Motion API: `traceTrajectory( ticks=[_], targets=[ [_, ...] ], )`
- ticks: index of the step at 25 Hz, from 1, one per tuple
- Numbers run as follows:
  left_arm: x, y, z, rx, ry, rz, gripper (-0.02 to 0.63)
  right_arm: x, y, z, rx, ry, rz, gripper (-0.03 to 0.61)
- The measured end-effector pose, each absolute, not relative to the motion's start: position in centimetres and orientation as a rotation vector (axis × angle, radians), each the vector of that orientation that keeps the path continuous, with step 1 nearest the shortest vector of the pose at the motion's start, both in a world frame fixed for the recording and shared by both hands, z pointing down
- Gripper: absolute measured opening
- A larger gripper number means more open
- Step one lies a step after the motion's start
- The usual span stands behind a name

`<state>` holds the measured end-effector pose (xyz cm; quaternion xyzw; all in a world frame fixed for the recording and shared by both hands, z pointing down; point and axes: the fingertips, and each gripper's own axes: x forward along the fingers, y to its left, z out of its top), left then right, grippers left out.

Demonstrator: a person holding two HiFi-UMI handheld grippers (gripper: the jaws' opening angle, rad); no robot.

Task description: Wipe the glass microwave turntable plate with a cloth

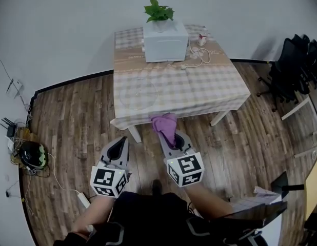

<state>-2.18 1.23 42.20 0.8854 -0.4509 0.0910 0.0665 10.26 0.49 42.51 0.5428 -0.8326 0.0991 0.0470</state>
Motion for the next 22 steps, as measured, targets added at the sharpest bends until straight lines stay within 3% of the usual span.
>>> traceTrajectory(
  ticks=[22],
  targets=[
    [-5.7,-10.7,42.8,2.67,-1.34,0.197,0.002,7.5,-10.9,42.5,1.674,-2.473,0.262,0.081]
  ],
)
